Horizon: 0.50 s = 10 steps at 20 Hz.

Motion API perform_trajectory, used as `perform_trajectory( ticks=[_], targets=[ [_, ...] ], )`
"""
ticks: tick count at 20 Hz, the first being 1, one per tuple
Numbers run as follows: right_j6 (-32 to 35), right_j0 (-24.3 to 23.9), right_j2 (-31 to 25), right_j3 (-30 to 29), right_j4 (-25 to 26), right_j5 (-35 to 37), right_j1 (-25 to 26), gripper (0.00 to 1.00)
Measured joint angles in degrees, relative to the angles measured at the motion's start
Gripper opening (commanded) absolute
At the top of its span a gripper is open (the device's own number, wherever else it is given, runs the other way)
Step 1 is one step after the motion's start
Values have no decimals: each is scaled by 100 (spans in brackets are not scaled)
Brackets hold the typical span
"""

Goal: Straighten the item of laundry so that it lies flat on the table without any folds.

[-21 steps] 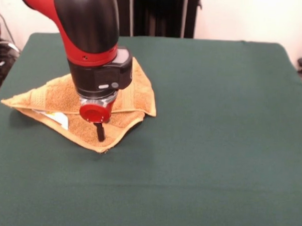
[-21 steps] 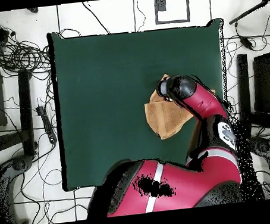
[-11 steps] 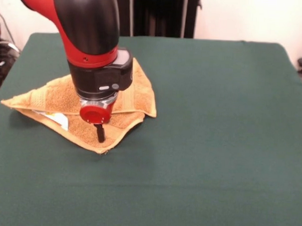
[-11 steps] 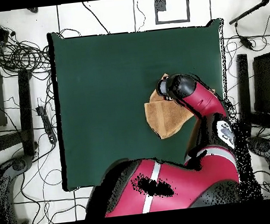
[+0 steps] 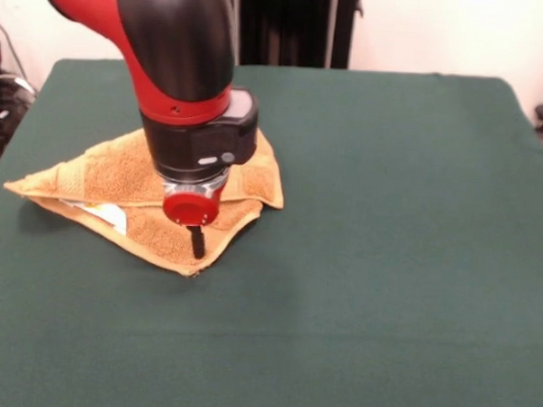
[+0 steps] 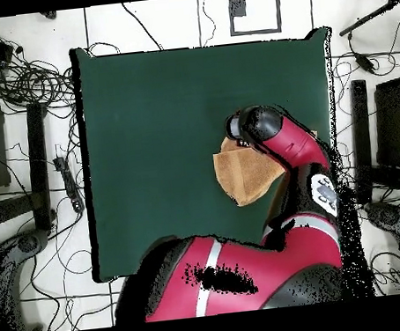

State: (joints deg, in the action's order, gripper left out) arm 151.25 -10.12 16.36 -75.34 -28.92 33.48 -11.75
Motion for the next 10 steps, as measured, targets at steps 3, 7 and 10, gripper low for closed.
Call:
perform_trajectory(
  ticks=[3,7,10],
  targets=[
    [0,93,24,-1,-13,1,-21,100],
    [0,196,62,-2,-36,1,-81,100],
    [0,214,86,-1,-42,19,-206,100]
  ],
)
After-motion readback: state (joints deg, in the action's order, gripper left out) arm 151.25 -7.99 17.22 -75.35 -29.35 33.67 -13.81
